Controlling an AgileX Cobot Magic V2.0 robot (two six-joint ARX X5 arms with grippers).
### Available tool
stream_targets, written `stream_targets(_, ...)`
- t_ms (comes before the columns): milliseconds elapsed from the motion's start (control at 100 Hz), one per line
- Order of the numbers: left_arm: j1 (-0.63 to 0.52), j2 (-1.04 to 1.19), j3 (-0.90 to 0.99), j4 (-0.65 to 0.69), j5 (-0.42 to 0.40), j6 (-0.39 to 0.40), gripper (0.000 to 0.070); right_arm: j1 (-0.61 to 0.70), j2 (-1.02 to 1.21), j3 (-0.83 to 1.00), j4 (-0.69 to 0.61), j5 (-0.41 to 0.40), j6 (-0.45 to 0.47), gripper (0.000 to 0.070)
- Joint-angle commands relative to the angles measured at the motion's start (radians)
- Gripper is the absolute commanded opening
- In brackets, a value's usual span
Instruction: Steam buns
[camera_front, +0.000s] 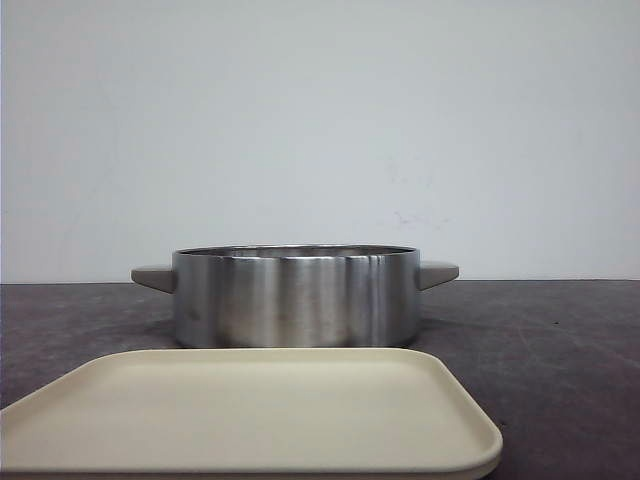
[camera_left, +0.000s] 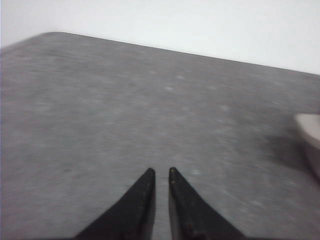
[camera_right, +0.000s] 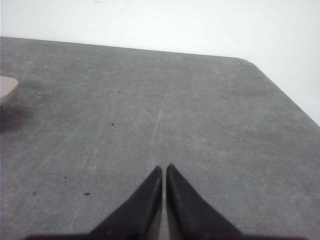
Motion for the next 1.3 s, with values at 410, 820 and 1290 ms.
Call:
stream_targets(410, 0.002, 0.0, -0.017, -0.004, 0.066, 0.034, 0.0, 0.001, -0.001, -0.003, 0.007, 0.0, -0.003, 0.0007)
stream_targets(820, 0.002, 0.0, -0.017, -0.004, 0.066, 0.034, 0.0, 0.001, -0.001, -0.003, 0.007, 0.0, -0.003, 0.0007)
stream_targets(1290, 0.002, 0.0, -0.017, -0.004, 0.066, 0.034, 0.0, 0.001, -0.001, -0.003, 0.007, 0.0, -0.003, 0.0007)
